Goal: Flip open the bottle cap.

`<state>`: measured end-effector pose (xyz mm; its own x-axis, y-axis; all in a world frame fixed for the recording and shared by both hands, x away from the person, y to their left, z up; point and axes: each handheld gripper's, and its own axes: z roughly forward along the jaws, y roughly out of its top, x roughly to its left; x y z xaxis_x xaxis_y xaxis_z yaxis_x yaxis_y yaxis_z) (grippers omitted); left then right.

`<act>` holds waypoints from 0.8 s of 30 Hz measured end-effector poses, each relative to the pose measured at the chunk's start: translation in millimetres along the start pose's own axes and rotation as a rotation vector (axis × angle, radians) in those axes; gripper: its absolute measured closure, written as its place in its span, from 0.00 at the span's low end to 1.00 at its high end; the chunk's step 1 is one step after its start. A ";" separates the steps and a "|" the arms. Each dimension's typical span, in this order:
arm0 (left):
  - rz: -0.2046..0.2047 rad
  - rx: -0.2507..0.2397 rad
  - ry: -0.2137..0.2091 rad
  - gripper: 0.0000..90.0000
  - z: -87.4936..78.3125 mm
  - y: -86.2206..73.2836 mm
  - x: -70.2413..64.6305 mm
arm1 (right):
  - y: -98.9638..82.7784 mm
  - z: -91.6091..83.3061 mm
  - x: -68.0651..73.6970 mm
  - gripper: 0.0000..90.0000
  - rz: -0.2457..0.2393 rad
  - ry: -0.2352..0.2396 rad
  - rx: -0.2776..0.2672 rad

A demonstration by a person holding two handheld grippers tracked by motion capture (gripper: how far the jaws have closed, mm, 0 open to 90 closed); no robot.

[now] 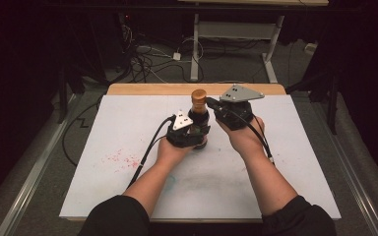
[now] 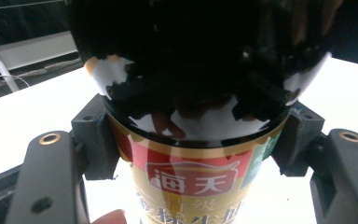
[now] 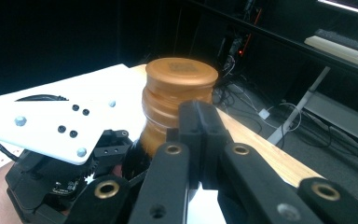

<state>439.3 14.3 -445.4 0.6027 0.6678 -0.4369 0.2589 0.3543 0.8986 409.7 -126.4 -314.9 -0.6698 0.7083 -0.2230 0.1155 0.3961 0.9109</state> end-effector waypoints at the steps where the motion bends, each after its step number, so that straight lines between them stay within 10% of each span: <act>1: 0.000 -0.001 0.000 0.32 0.0 0.0 -0.1 | 0.1 -0.2 -0.1 1.00 0.002 0.001 -0.002; 24: -0.006 -0.005 0.003 0.32 -0.6 -0.1 0.3 | 9.5 0.3 0.7 1.00 0.004 -0.004 -0.013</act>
<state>439.0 14.9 -445.6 0.5984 0.6678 -0.4427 0.2587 0.3619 0.8956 410.6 -122.0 -306.5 -0.6665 0.7119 -0.2211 0.1086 0.3862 0.9160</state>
